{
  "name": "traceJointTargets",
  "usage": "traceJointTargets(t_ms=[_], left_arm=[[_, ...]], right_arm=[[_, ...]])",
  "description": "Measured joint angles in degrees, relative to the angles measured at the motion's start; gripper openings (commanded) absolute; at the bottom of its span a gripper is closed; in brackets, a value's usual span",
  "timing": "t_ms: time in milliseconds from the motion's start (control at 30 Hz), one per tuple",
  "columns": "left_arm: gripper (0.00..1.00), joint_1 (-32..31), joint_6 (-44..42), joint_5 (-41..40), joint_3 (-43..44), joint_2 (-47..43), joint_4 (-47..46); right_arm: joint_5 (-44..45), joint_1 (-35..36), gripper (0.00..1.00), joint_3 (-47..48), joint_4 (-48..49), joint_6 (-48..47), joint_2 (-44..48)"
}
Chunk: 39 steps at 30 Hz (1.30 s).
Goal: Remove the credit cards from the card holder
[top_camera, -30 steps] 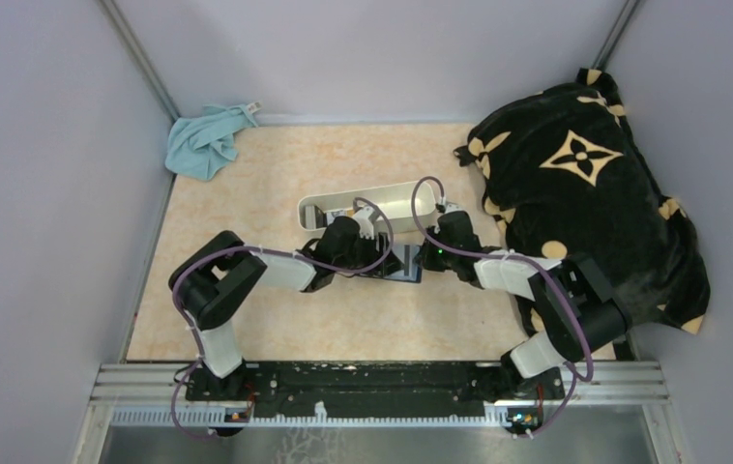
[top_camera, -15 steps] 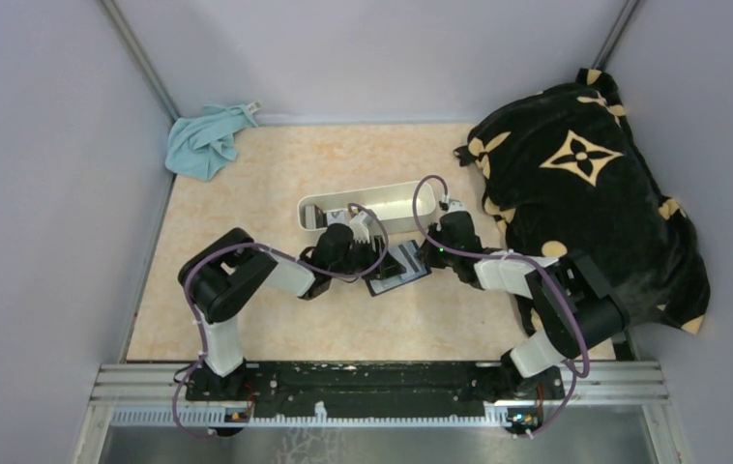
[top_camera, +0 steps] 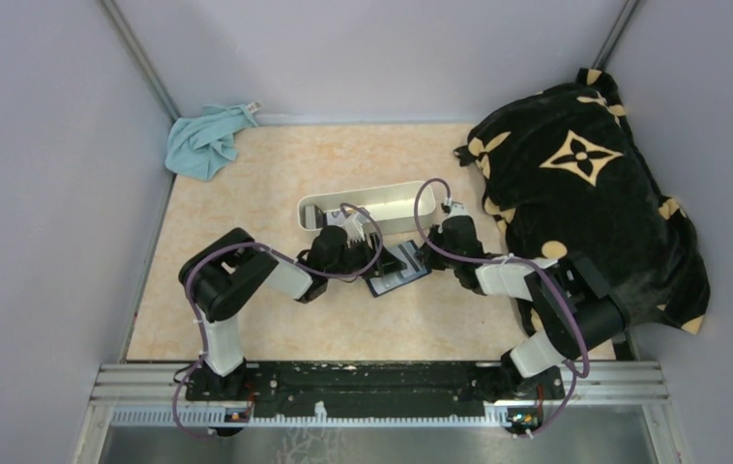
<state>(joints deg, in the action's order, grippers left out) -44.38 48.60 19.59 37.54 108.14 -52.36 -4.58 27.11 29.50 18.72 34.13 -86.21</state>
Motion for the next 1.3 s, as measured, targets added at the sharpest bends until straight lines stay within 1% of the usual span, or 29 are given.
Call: traceJointTargets(t_ms=[267, 500, 700, 900, 1067, 1300], left_arm=[[0.54, 0.26, 2.84, -0.2, -0.24, 0.02, -1.16], [0.53, 0.28, 4.72, -3.06, -1.6, 0.31, -1.73], [0.53, 0.59, 6.34, -4.09, -1.77, 1.66, -4.55], [0.53, 1.05, 8.09, -2.75, -1.73, 4.59, -9.66], [0.52, 1.16, 10.25, -0.2, -1.22, 8.28, -15.78], [0.52, 1.46, 11.23, 0.87, -1.11, 9.16, -17.35]], right_arm=[[0.22, 0.07, 0.0, -0.66, 1.03, 0.59, 0.17], [0.5, 0.96, 0.0, -1.33, -0.31, 0.66, 1.57], [1.36, 1.55, 0.0, -1.38, -1.4, 0.94, 2.27], [1.92, 1.81, 0.0, -1.38, -1.57, 1.03, 2.36], [2.23, 1.99, 0.0, -1.38, -1.57, 1.03, 2.36], [2.36, 2.01, 0.0, -1.36, -1.6, 1.03, 2.36]])
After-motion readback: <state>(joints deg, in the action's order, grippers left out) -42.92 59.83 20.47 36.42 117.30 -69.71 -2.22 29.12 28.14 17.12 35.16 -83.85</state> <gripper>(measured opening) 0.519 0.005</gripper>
